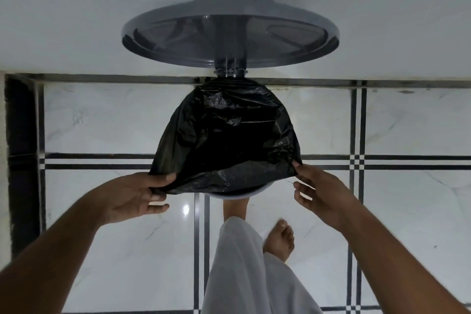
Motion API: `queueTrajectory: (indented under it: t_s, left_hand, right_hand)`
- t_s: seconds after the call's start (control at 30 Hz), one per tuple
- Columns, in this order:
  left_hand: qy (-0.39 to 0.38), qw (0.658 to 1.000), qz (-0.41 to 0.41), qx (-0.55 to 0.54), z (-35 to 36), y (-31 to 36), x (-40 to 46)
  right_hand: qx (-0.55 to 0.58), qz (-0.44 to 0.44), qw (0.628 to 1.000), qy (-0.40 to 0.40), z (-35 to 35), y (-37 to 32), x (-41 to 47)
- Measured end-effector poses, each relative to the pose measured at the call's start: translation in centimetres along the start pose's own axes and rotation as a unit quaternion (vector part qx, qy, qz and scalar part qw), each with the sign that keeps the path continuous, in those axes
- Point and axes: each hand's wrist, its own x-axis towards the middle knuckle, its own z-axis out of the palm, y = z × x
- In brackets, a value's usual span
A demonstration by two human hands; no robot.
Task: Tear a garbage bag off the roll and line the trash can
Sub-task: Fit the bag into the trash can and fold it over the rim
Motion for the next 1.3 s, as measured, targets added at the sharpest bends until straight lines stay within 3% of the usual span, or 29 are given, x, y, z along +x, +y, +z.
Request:
queueTrajectory:
  t_s: [0.13, 0.27, 0.37, 0.47, 0.6, 0.63, 0.73, 0.8, 0.87, 0.97, 1.03, 1.1, 1.2, 1.3]
  left_hand:
    - [0.031, 0.981, -0.061, 0.184, 0.6, 0.6, 0.4]
    - [0.077, 0.909, -0.112, 0.393, 0.9, 1.3, 2.0]
    - [0.144, 0.874, -0.097, 0.454, 1.1, 1.5, 3.6]
    - [0.18, 0.87, -0.054, 0.456, 1.8, 2.0, 4.8]
    - [0.226, 0.904, -0.023, 0.362, 2.2, 2.4, 5.2]
    - [0.234, 0.914, -0.022, 0.331, 2.0, 2.3, 5.1]
    - [0.221, 0.96, 0.013, 0.168, 1.3, 2.1, 4.4]
    - [0.192, 0.979, 0.056, 0.041, 0.7, 2.2, 3.8]
    - [0.184, 0.978, 0.095, -0.029, 0.4, 2.5, 2.9]
    - [0.283, 0.94, 0.159, -0.107, 1.0, 3.5, 1.4]
    - [0.313, 0.925, 0.198, -0.079, 2.1, 4.4, 0.9]
    - [0.286, 0.937, 0.2, -0.012, 3.5, 5.0, 0.8]
    - [0.27, 0.939, 0.179, 0.116, 5.1, 5.5, 1.9]
    - [0.309, 0.927, 0.145, 0.156, 5.6, 6.1, 3.4]
  right_hand:
    - [-0.014, 0.004, 1.0, -0.025, -0.6, 0.4, -0.2]
    - [-0.189, -0.025, 0.981, 0.015, -0.5, 0.3, 0.3]
    - [-0.292, -0.043, 0.954, 0.046, 0.4, -0.4, 1.2]
    - [-0.345, -0.063, 0.934, 0.066, 1.5, -1.3, 2.2]
    - [-0.419, -0.116, 0.892, 0.125, 2.2, -1.9, 3.1]
    - [-0.415, -0.113, 0.894, 0.128, 2.2, -2.0, 3.2]
    - [-0.249, -0.064, 0.964, 0.067, 2.7, -2.8, 2.4]
    - [-0.222, -0.068, 0.972, 0.047, 2.7, -3.1, 1.7]
    - [-0.233, -0.094, 0.965, 0.071, 2.2, -2.9, 1.3]
    - [-0.245, -0.19, 0.935, 0.174, 1.6, -2.5, 0.7]
    - [-0.238, -0.27, 0.91, 0.206, 2.5, -2.3, -0.4]
    - [-0.233, -0.308, 0.909, 0.157, 4.7, -2.3, -1.7]
    - [-0.22, -0.294, 0.926, 0.085, 7.4, -2.7, -1.7]
    - [-0.211, -0.264, 0.935, 0.11, 8.3, -3.8, -0.6]
